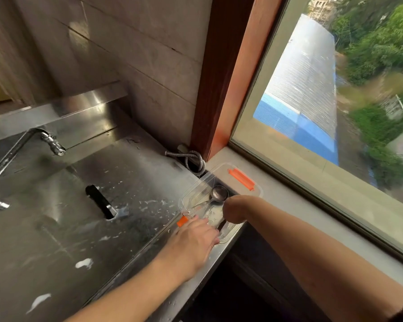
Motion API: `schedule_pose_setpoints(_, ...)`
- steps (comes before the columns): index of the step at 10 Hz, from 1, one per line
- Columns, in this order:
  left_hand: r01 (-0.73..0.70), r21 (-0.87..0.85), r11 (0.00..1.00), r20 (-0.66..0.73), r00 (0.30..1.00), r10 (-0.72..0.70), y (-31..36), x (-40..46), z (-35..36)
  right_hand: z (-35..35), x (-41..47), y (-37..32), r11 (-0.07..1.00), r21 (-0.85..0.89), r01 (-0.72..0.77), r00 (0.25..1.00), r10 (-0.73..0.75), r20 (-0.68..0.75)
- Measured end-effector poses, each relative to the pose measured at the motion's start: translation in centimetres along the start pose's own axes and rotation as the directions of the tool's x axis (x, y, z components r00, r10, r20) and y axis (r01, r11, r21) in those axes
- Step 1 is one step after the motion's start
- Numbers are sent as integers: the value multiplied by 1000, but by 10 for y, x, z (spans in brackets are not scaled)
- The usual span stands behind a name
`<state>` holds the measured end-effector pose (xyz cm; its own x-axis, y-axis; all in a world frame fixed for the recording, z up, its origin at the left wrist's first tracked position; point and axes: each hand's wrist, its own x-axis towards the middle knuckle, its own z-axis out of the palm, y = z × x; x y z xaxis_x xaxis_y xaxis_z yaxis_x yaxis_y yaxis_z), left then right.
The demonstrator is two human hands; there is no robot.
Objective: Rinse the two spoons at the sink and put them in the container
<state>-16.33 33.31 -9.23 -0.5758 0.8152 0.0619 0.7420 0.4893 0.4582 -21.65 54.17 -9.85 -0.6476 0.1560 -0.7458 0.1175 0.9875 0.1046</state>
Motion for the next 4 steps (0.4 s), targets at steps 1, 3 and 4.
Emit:
schedule_pose_setpoints(1,1,-1,1000,-7,1000,-1,3,-3,-1,0,-9,1,999,-15,33,999,-33,-30)
schedule_pose_setpoints(3,54,69,996,-62,997,-50,22,-25,-27,-8,-62,5,971,97,217,886,-155,-436)
schedule_pose_setpoints(4,144,124,982,-162,979,-123,34,-45,-45,-10,-108,7,929,178,326,741,-134,-658)
